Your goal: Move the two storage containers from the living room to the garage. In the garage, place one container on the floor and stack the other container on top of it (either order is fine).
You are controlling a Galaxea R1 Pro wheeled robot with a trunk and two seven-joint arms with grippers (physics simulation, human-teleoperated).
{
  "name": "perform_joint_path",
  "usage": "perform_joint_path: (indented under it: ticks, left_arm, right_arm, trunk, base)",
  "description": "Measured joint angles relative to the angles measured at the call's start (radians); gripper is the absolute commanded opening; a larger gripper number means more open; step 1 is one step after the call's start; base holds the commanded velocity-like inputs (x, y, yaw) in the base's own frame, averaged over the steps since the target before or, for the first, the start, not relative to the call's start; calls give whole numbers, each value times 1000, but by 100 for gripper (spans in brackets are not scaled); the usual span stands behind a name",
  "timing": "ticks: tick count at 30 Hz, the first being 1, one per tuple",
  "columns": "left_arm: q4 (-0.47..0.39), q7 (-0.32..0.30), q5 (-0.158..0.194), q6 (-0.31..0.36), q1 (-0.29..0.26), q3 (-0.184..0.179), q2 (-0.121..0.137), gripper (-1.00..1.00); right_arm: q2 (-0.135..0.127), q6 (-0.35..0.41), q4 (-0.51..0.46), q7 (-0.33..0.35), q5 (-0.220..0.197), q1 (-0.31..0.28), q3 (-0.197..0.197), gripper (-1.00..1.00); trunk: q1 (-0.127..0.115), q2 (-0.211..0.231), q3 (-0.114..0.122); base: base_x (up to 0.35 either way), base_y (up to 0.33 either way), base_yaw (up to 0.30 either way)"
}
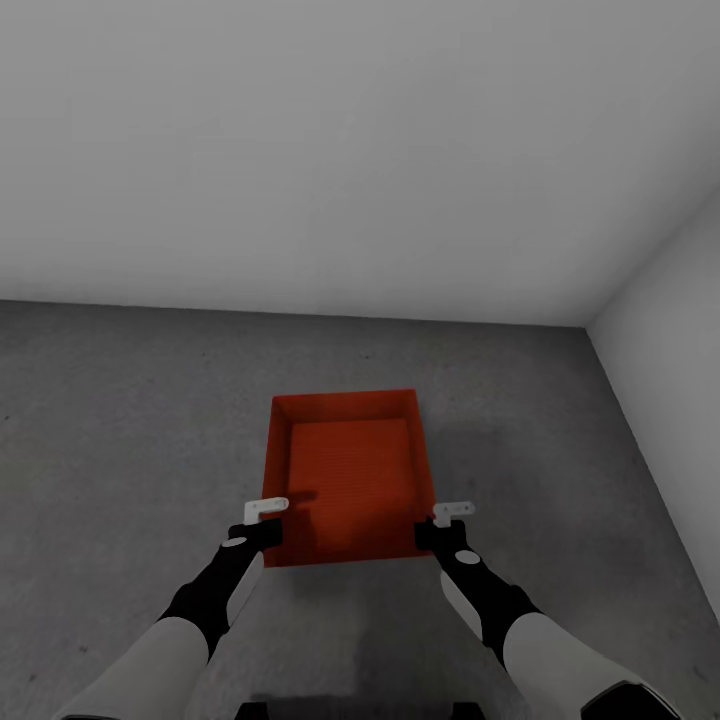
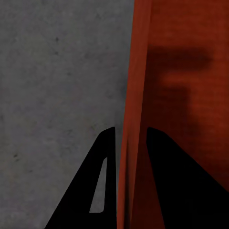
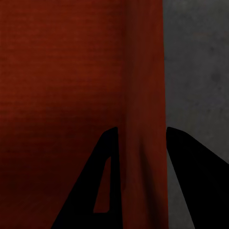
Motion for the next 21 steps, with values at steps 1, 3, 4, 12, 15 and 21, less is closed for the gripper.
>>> perform_joint_path:
  ticks: [1, 3, 4, 12, 15, 21]
  left_arm:
    - [0, 0, 0, 0, 0, 0, 0, -100]
    - [0, 0, 0, 0, 0, 0, 0, -100]
    - [0, 0, 0, 0, 0, 0, 0, -100]
    - [0, 0, 0, 0, 0, 0, 0, -100]
    - [0, 0, 0, 0, 0, 0, 0, -100]
    - [0, 0, 0, 0, 0, 0, 0, -100]
  right_arm:
    - [0, 0, 0, 0, 0, 0, 0, -100]
    - [0, 0, -1, 0, 0, 1, 0, -100]
    - [0, 0, -1, 0, 0, 1, 0, -100]
    - [0, 0, -1, 0, 1, 1, -1, -100]
    - [0, 1, -1, 0, 1, 0, 0, -100]
    - [0, 0, 0, 0, 1, 0, -1, -100]
  trunk:
    - [4, -7, -3]
    - [12, -21, -10]
    - [15, -28, -13]
    - [46, -84, -38]
    - [58, -105, -47]
    - [81, -147, -66]
  base:
    - [0, 0, 0]
    - [0, 0, 0]
    - [0, 0, 0]
    - [0, 0, 0]
    - [0, 0, 0]
    - [0, 0, 0]
